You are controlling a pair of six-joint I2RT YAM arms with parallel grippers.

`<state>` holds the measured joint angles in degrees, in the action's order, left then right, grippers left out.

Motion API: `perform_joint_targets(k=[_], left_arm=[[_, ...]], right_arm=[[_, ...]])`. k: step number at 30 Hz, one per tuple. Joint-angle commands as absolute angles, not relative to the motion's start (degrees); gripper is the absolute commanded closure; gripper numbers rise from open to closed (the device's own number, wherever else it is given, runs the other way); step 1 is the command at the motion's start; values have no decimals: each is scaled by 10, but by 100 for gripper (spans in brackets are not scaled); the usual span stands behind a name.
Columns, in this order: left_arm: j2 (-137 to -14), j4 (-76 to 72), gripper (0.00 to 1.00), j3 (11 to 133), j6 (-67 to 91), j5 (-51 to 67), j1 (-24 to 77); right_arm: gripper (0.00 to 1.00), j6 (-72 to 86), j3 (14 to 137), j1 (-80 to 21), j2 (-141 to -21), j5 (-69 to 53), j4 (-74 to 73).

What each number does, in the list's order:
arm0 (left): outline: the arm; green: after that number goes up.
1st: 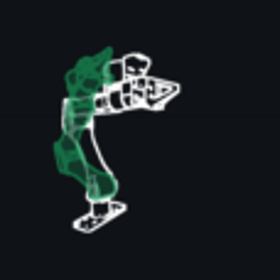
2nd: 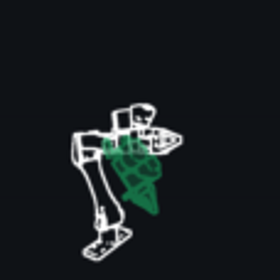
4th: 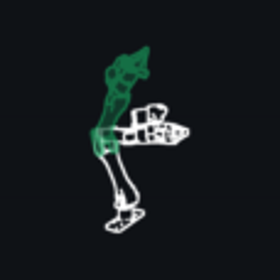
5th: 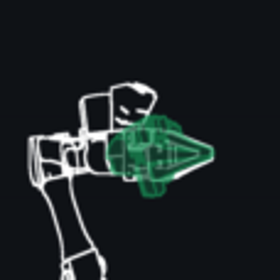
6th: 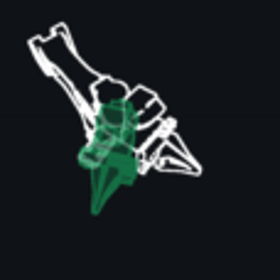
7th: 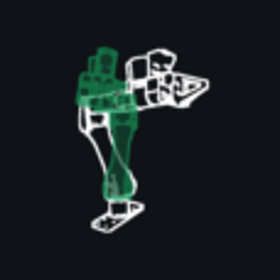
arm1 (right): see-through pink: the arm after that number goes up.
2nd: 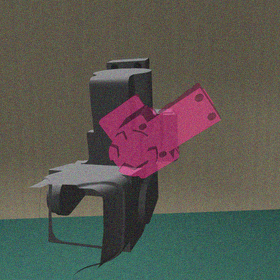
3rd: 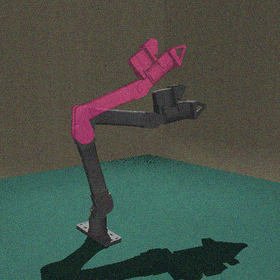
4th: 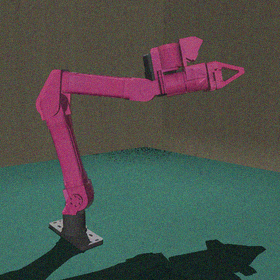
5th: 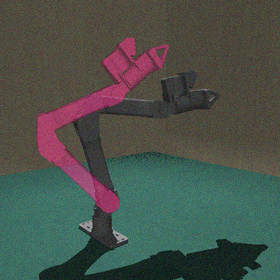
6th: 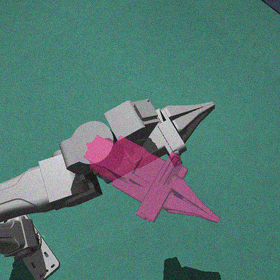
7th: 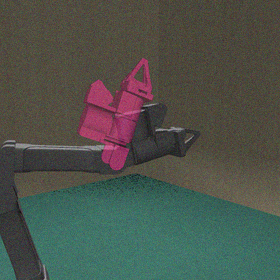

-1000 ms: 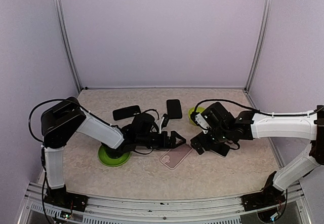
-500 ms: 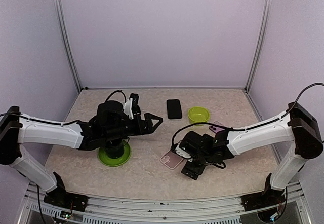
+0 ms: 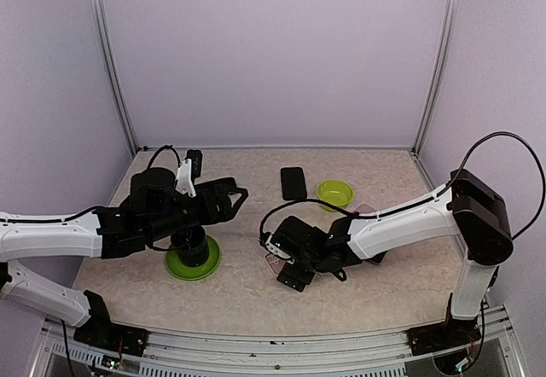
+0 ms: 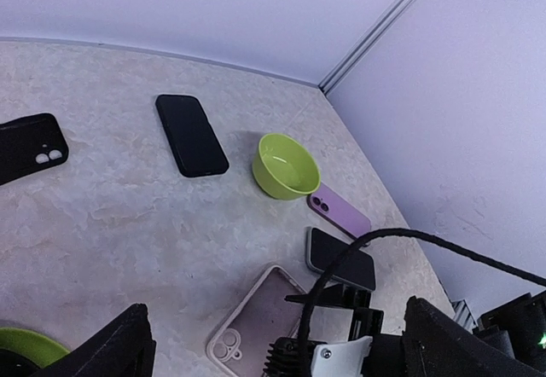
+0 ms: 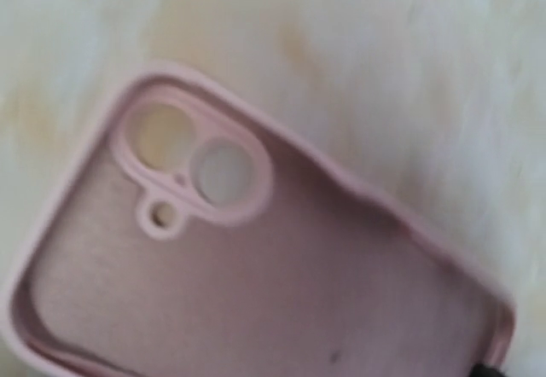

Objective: Put the phone into the phone case
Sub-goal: Rotate the phone case at the center of the board.

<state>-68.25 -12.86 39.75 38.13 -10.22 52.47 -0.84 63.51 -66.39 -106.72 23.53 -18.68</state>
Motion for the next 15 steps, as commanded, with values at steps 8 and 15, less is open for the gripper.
perform_joint_targets(k=[8,15], left_arm=[[-694,-127,1,382,376,-108,534],[-682,-119,1,374,371,-118,535]], right_arm=[[0,-18,756,-603,-1208,283,-171],[0,-23,763,-588,-1162,172,-146]])
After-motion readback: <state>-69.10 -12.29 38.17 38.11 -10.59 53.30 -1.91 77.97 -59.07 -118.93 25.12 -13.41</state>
